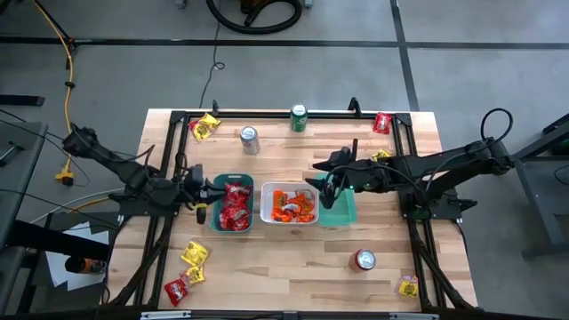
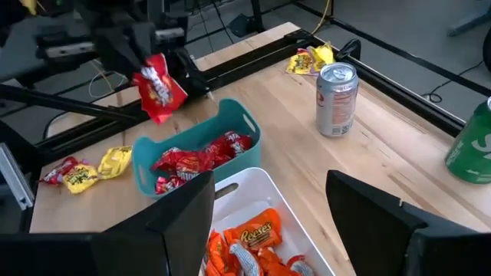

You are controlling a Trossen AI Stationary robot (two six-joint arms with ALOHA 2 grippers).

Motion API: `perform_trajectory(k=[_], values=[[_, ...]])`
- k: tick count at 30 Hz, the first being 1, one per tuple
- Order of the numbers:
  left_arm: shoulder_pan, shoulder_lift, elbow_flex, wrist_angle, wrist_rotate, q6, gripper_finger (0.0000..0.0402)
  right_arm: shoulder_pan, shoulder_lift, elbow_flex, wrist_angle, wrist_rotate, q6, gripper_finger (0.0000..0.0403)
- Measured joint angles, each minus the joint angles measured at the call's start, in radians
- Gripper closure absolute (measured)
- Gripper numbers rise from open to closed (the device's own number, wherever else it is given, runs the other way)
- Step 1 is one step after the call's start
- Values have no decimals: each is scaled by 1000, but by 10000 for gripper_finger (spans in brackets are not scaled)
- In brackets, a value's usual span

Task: Sort candy
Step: Put the red candy into the green bin

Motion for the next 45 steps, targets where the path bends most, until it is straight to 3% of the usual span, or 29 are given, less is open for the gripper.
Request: perform_trajectory(k=[4, 11, 17, 22, 29, 37, 41, 45], values=[[19, -43, -71, -61, 58, -60, 401, 0, 0, 0, 0, -4, 0, 155], [62, -23, -75, -99, 119, -59, 384, 0, 0, 0, -5, -4, 0, 155], [128, 9, -75, -106, 267, -72, 317, 0, 0, 0, -8, -4, 0, 155], [182, 24, -61, -123, 327, -93, 246, 0, 0, 0, -9, -4, 0, 155], [217, 73, 138, -136, 354, 17, 183, 0, -3, 0, -9, -31, 0, 155], [217, 273, 423, -134, 352, 342, 176, 0, -17, 0, 52, -129, -1, 155], [221, 340, 460, -109, 319, 421, 176, 0, -23, 0, 48, -152, 0, 155], [222, 362, 461, -102, 313, 386, 176, 2, -37, 0, 44, -180, 3, 155]])
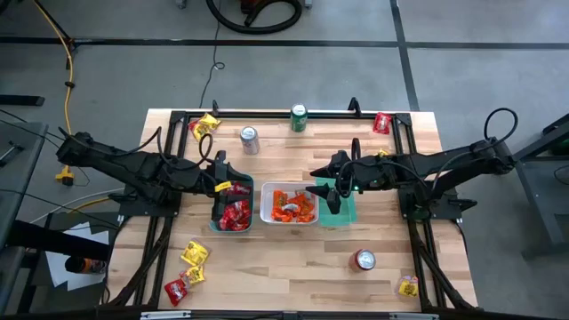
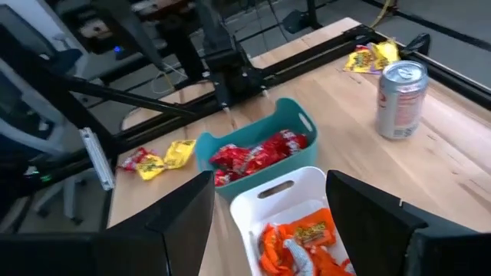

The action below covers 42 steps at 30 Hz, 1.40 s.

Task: Sort candy
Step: Put the red candy into the green bin

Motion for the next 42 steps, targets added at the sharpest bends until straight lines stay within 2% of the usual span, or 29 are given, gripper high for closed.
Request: perform_trajectory(k=[4, 6, 10, 13, 17, 20, 26, 33, 38, 42], values=[[0, 0, 0, -2, -2, -45, 176, 0, -11, 0, -23, 0, 37, 155], [0, -3, 0, -11, -18, -59, 176, -4, -15, 0, -56, 14, 114, 155], [0, -9, 1, -87, -128, -76, 176, -39, -12, 0, -220, 116, 324, 155], [1, -8, 1, -141, -163, -85, 176, -99, 0, 0, -336, 157, 460, 155], [20, -9, 1, -177, -165, -58, 176, -239, 23, 0, -379, 126, 567, 155], [42, -9, 1, -184, -196, 10, 176, -360, 47, 0, -370, 88, 557, 155], [126, -9, 1, -185, -270, 143, 176, -649, 119, 0, -422, 102, 521, 155], [288, -9, 1, -186, -259, 132, 176, -945, 263, 0, -485, 220, 469, 155], [395, -9, 0, -185, -259, 49, 176, -1105, 383, 0, -474, 138, 369, 155], [450, -9, 0, -185, -255, -13, 177, -1186, 462, 0, -481, 106, 350, 155]])
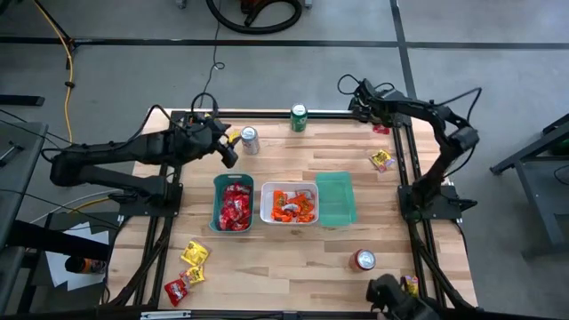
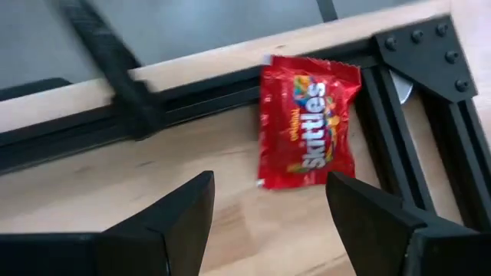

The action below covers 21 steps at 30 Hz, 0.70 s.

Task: Sort candy
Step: Put the red candy into the green bin

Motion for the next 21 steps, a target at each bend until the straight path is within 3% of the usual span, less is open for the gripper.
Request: perform_trajectory(k=[5, 14, 21], values=[[63, 0, 0, 1, 20, 43, 177, -56, 66, 0, 19, 17, -2, 155], [140, 0, 0, 2, 92, 42, 177, -58, 100, 9, 96, 95, 152, 155], [159, 0, 0, 2, 112, 41, 177, -60, 100, 9, 44, 63, 138, 156]])
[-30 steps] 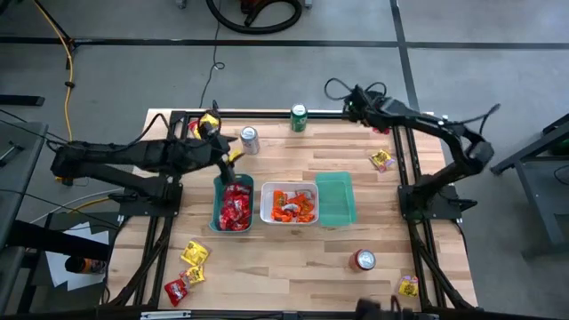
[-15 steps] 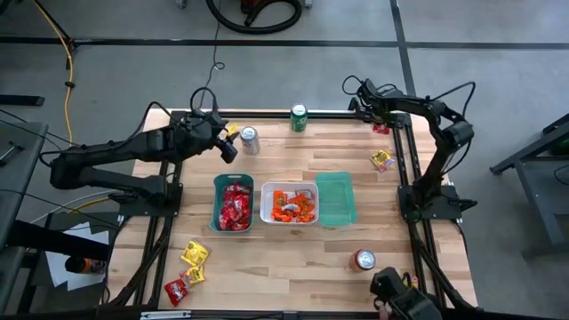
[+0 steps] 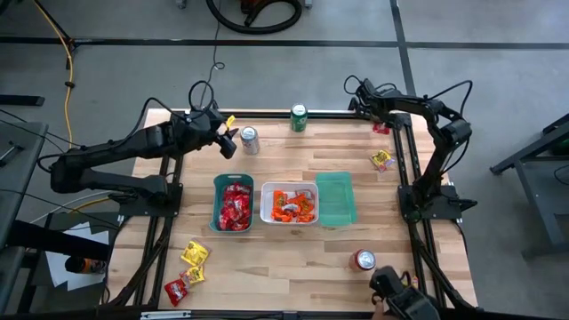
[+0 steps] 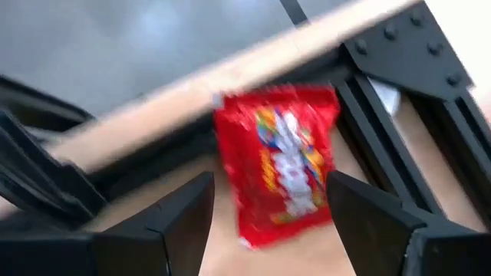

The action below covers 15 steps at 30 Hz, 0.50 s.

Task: Sort candy
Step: Put the red candy into the green bin

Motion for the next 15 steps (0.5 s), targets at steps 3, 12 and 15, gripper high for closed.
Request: perform_trajectory(k=[3, 12, 15], values=[[0, 0, 0, 0, 15, 0, 177, 7, 0, 0, -19, 14, 16, 156], [0, 0, 0, 0, 16, 0, 177, 39, 104, 28, -68, 5, 184, 156], [0, 0, 0, 0, 16, 0, 177, 61, 151, 60, -108, 40, 262, 156]])
